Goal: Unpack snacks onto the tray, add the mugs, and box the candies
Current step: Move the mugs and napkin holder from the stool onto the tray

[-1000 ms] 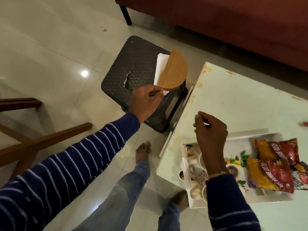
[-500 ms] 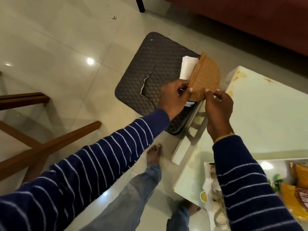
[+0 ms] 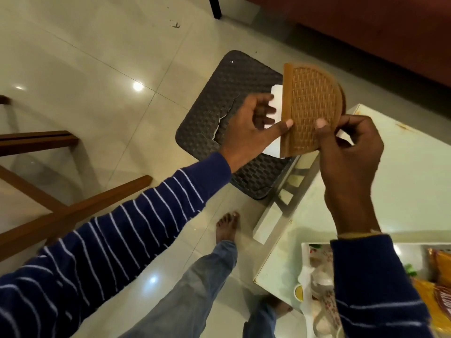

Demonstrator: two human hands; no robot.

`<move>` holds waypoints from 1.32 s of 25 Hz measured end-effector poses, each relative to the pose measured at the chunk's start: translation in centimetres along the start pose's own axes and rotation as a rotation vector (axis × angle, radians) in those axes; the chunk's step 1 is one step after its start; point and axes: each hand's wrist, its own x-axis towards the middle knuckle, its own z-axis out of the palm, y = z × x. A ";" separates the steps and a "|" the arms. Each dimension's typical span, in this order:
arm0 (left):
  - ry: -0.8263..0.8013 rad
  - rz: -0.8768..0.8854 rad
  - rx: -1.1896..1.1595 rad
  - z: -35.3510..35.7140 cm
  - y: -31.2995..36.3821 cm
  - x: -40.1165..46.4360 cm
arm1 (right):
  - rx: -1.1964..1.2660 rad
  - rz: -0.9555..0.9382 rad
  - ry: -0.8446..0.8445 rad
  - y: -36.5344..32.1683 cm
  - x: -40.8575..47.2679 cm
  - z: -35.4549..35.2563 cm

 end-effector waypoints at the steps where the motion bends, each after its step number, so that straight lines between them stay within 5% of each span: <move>1: -0.051 0.090 0.063 -0.4 0.6 0.0 | -0.020 -0.065 -0.011 -0.5 -0.7 -1.4; 7: -0.426 0.703 0.547 2.9 5.7 -1.7 | -0.080 -0.227 0.033 -0.3 -7.4 -10.6; 14: -0.906 0.789 0.592 13.6 8.1 -8.4 | -0.221 -0.070 0.275 6.4 -16.1 -21.3; 20: -1.155 0.826 0.766 23.3 5.8 -14.5 | -0.364 0.066 0.382 15.3 -23.3 -25.6; 26: -1.197 0.853 0.987 29.4 3.0 -16.0 | -0.291 0.097 0.396 21.7 -24.0 -26.0; 33: -1.068 0.761 1.113 31.6 1.4 -15.9 | -0.256 0.053 0.384 25.5 -20.9 -25.6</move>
